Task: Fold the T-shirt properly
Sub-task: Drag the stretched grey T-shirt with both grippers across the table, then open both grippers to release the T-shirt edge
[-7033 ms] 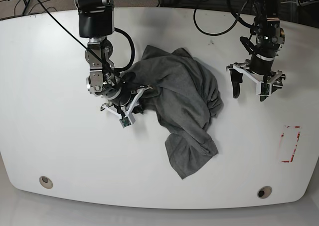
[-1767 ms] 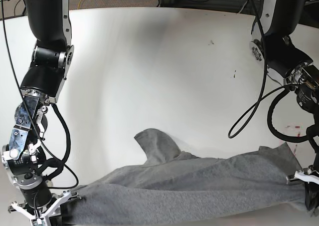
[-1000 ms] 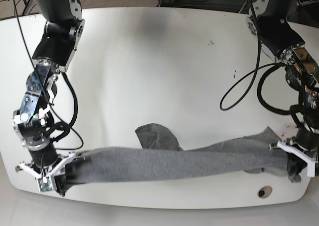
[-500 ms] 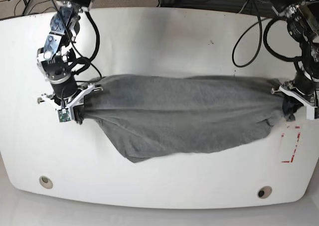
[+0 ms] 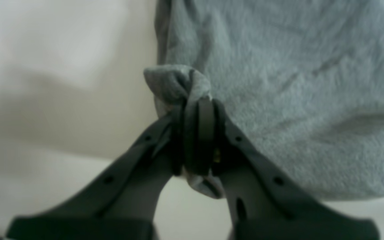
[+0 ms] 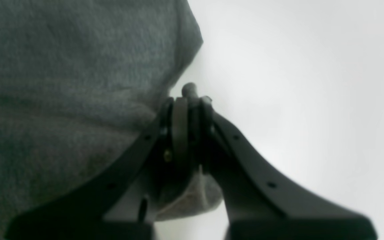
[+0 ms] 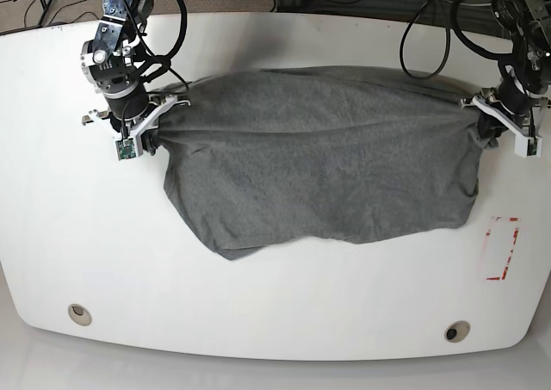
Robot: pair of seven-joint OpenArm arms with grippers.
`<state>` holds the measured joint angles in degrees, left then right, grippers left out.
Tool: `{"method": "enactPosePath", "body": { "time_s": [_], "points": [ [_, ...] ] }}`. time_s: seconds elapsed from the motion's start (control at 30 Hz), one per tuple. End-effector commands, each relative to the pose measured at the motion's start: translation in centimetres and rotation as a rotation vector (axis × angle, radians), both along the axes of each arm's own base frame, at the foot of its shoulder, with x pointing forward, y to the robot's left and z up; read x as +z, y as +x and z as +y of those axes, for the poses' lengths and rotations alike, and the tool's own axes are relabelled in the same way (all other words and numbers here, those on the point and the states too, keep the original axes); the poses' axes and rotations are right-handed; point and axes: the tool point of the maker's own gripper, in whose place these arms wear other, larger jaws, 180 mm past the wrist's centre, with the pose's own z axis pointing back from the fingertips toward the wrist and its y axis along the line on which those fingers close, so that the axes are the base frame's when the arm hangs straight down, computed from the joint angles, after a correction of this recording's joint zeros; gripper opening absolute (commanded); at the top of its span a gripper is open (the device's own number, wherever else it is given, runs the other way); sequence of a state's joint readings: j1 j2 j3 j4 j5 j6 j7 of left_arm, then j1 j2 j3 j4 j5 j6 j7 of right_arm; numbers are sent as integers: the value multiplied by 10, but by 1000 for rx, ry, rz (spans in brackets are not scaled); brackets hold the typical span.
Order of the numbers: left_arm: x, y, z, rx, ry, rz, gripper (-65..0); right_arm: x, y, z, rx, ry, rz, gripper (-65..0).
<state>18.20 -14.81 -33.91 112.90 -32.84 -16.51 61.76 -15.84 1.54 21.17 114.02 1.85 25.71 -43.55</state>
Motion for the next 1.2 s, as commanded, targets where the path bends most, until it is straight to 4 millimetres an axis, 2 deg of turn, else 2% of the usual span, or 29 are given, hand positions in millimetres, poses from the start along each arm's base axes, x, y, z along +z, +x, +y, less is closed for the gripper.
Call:
{"method": "enactPosePath", "body": {
  "time_s": [0.0, 0.43, 0.57, 0.9, 1.0, 1.07, 1.17],
  "points": [
    [7, -1, 5, -3, 23, -20, -650, 12, 4, 1, 1, 6, -53, -644],
    [-5, -20, 12, -6, 52, 47, -650, 0, -9, 2, -3, 9, -10, -644],
    [-7, -23, 16, 2, 79, 64, -650, -10, -17, 2, -5, 16, 25, -644],
    [-13, -32, 20, 4, 104, 98, -650, -19, -22, 1, -8, 18, 54, -634],
    [-16, -36, 20, 2, 105, 111, -650, -21, -23, 1, -11, 20, 60, -547],
    [-16, -36, 19, 0, 105, 113, -647, -23, -26, 1, -11, 19, 68, -458],
    [-19, -41, 21, -5, 111, 135, -549, -26, -32, 3, -9, 22, 82, -309]
  ]
}}
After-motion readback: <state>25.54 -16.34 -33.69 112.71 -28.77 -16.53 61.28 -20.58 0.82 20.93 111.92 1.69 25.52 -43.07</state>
